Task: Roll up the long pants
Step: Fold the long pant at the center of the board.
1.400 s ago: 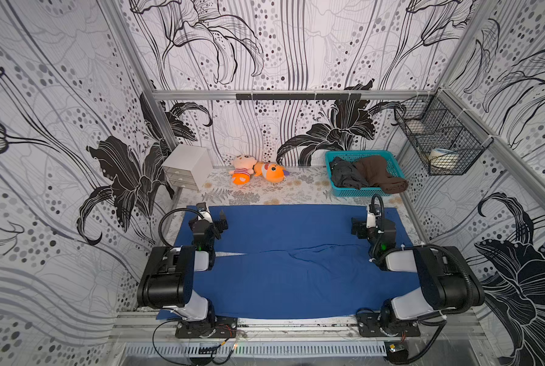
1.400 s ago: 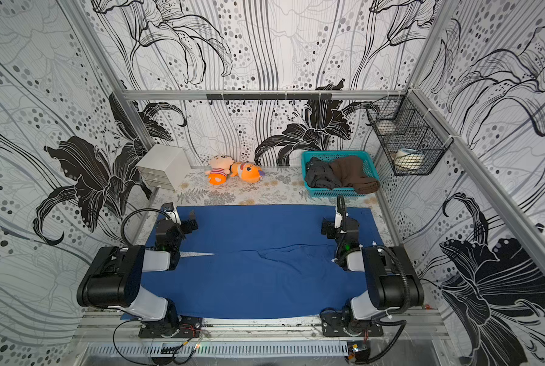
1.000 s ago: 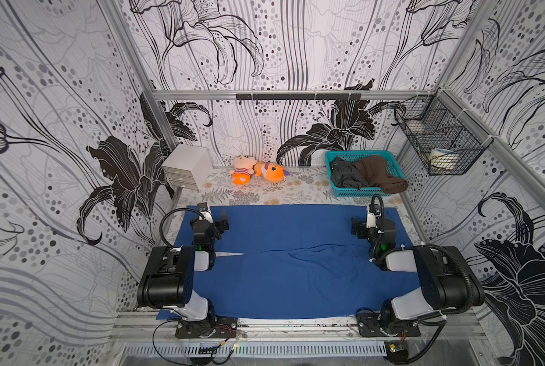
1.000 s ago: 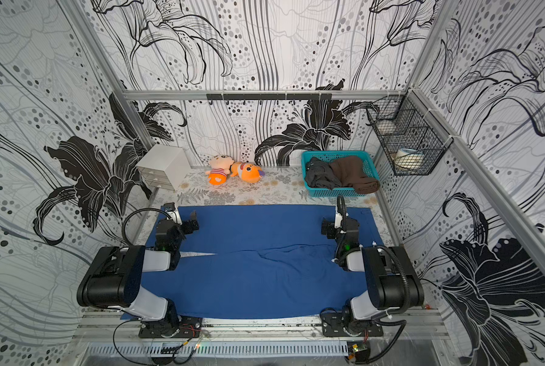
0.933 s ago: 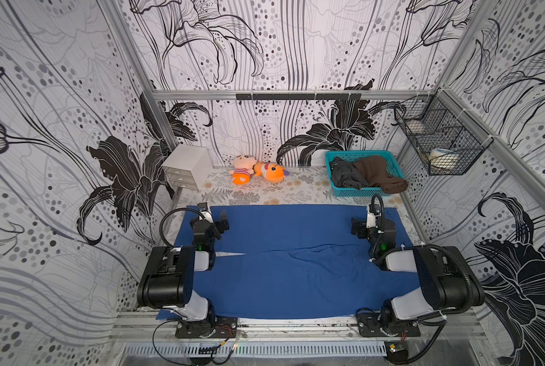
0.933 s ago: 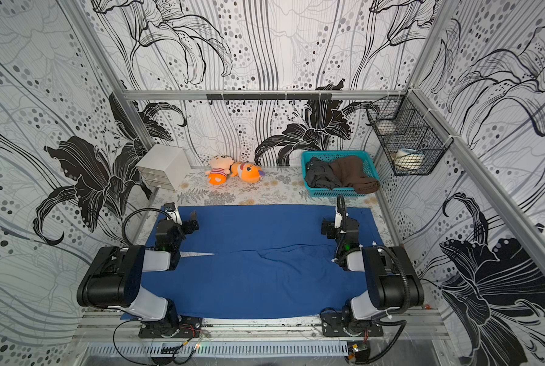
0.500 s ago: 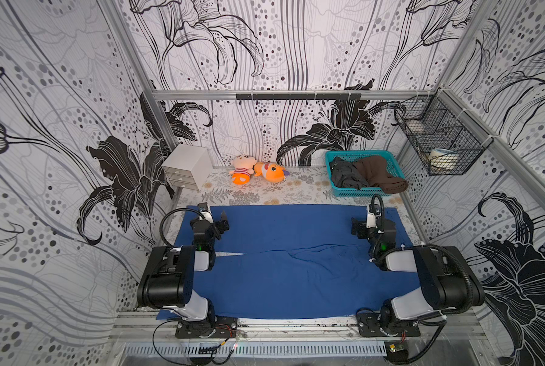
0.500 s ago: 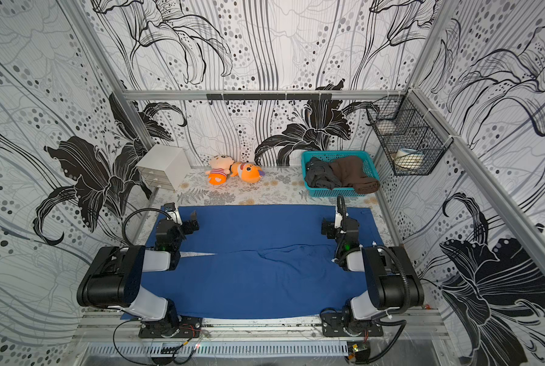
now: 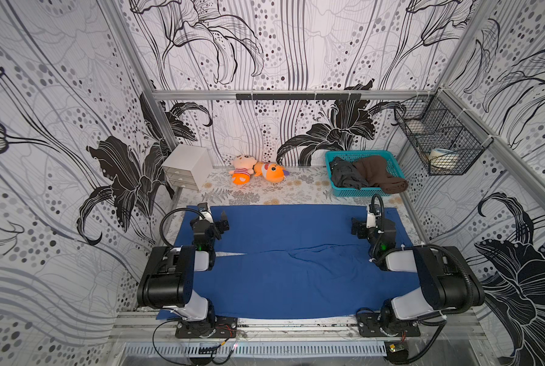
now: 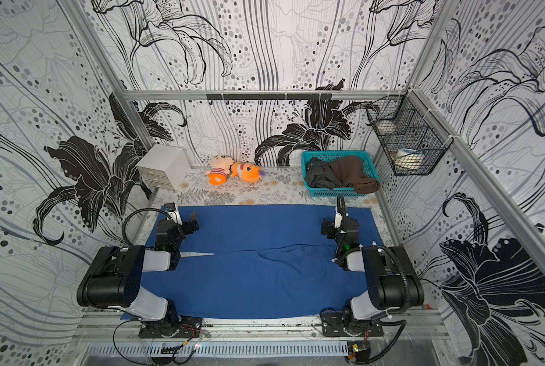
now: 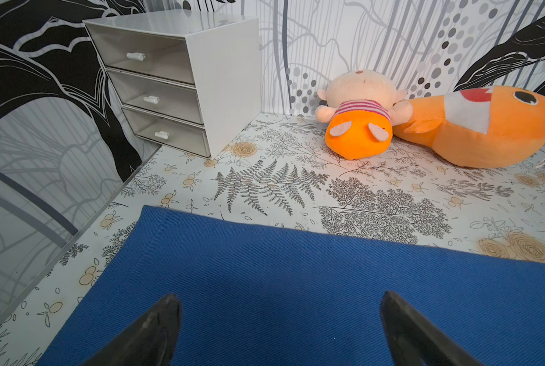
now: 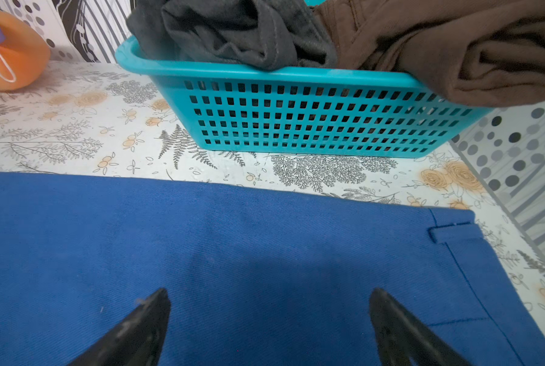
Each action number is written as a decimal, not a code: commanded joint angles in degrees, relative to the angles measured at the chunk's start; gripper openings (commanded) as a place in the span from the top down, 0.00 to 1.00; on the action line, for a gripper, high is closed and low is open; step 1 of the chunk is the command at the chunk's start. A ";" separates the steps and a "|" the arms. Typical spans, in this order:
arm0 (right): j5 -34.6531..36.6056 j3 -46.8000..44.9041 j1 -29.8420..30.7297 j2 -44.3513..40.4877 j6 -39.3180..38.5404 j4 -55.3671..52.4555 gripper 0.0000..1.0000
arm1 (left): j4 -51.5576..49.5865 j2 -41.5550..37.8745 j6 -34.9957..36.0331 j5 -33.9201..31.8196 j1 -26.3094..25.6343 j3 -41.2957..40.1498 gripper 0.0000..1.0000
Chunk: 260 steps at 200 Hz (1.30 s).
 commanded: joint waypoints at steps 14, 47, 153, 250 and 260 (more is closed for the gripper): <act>-0.50 0.97 0.01 0.01 0.02 0.29 0.01 | 0.80 -0.43 -0.08 0.50 -0.07 0.69 0.01; 1.39 0.77 0.05 -0.26 0.29 0.76 0.01 | 0.80 -0.40 -0.11 0.57 -0.01 0.71 0.01; 12.65 12.63 -0.81 -23.46 6.99 -35.22 0.01 | -22.13 -10.70 -4.61 -9.79 0.08 9.34 0.01; 4.43 38.55 -16.66 -1.17 16.71 -63.27 0.01 | -51.96 7.38 -10.84 -6.27 5.83 34.49 0.01; 2.89 39.36 -18.45 0.26 17.25 -63.56 0.01 | -52.01 7.21 -10.81 -6.38 6.51 33.82 0.01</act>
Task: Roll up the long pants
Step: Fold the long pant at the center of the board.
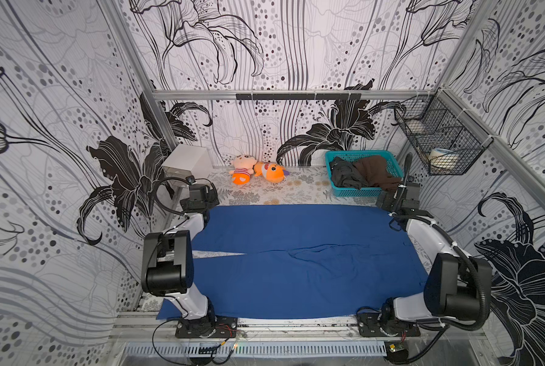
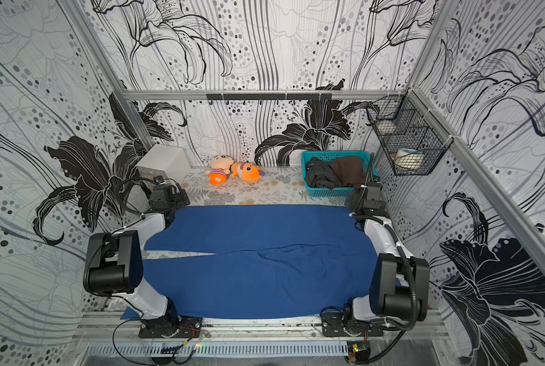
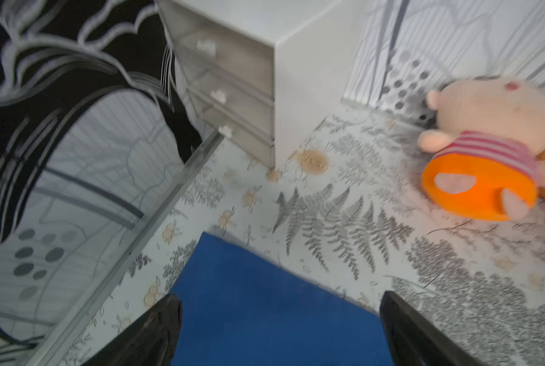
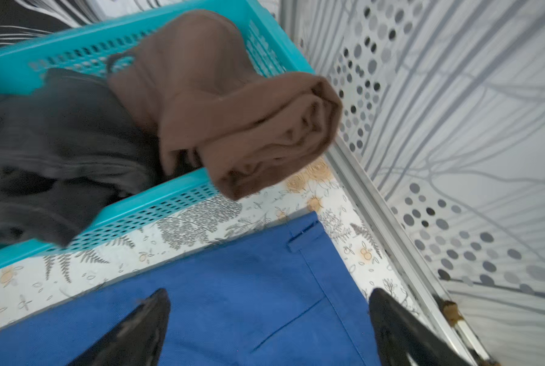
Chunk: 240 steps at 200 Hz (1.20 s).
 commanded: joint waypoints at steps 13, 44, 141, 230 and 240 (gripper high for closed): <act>-5.22 2.70 -5.82 4.07 4.25 -6.91 0.01 | -6.41 -0.20 -2.26 -0.66 2.38 -0.26 0.01; -8.85 2.89 -6.82 7.23 2.22 -4.29 0.01 | -6.48 0.28 -5.17 2.67 7.29 -1.06 0.01; -9.44 12.16 -9.07 19.38 -0.09 -9.26 0.02 | -12.01 5.91 -6.36 9.85 11.73 4.63 0.01; -13.91 26.97 -10.48 32.69 -0.17 -24.27 0.04 | -19.07 7.29 -7.02 6.18 11.90 7.85 0.01; -13.95 27.95 -10.61 33.53 -0.34 -25.30 0.07 | -19.28 7.57 -7.01 6.47 11.87 8.07 0.01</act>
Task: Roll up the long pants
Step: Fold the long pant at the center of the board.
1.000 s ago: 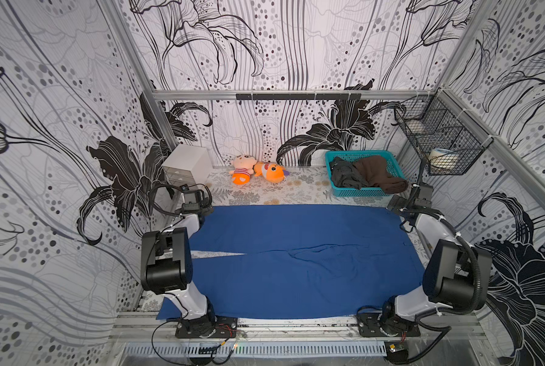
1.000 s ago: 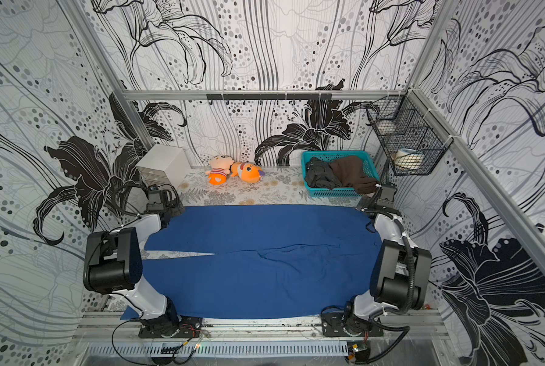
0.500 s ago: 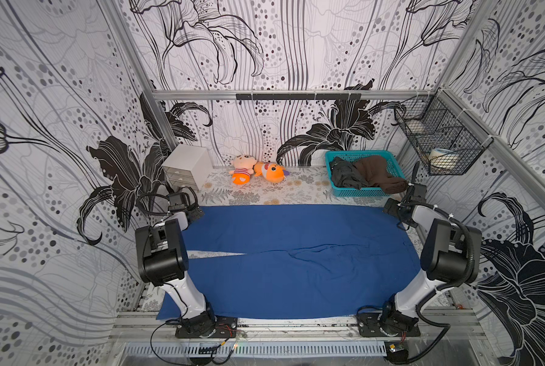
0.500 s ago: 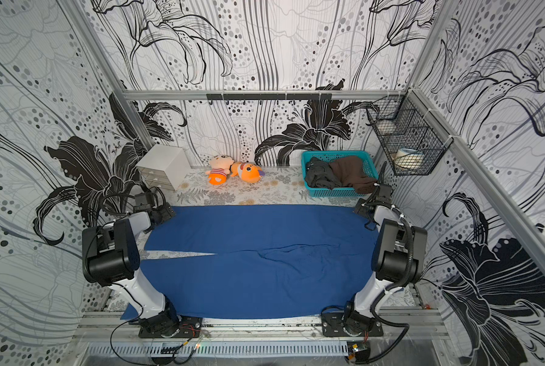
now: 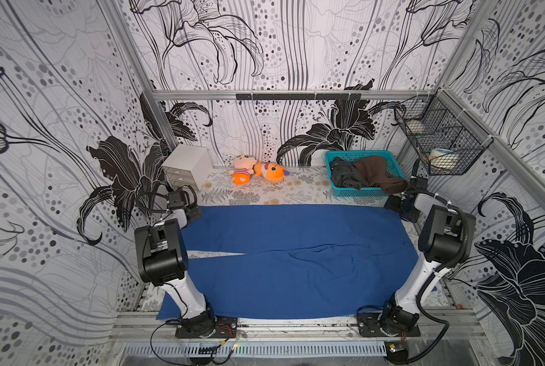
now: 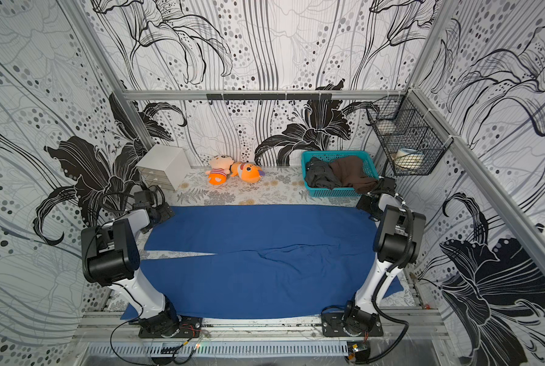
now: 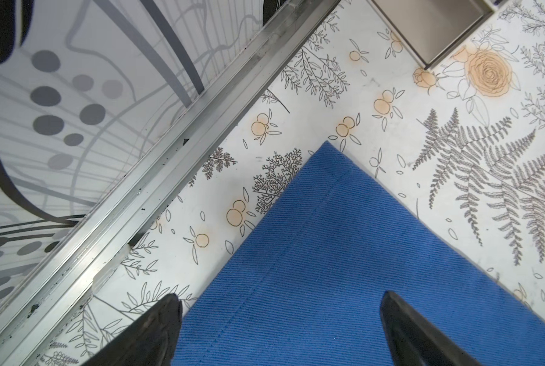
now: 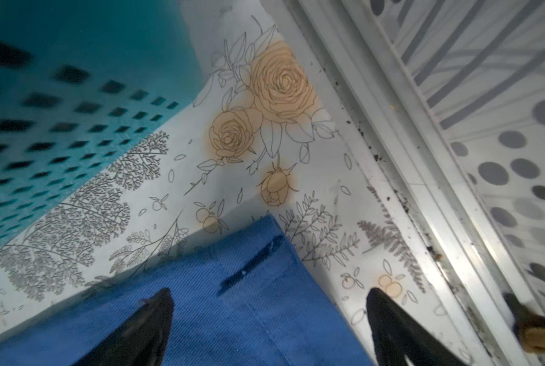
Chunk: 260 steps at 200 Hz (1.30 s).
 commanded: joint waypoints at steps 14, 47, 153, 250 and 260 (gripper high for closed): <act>-1.93 3.55 -0.51 2.93 -0.68 -7.45 0.09 | -2.18 1.62 -0.70 -0.63 0.15 2.08 0.01; -2.20 4.02 -0.76 3.24 -0.61 -7.17 0.10 | -2.71 2.18 -1.34 -1.29 0.24 2.52 0.01; -7.46 11.96 -1.42 9.22 -1.05 -10.02 0.13 | -2.32 2.04 -1.74 0.15 0.62 2.15 0.01; -11.70 12.68 -1.40 10.33 -0.92 -9.63 0.55 | -2.02 1.96 -2.18 1.67 1.06 1.62 0.01; -11.86 12.61 -1.42 10.25 -0.94 -9.53 0.64 | -1.97 1.94 -2.20 1.77 1.12 1.66 0.01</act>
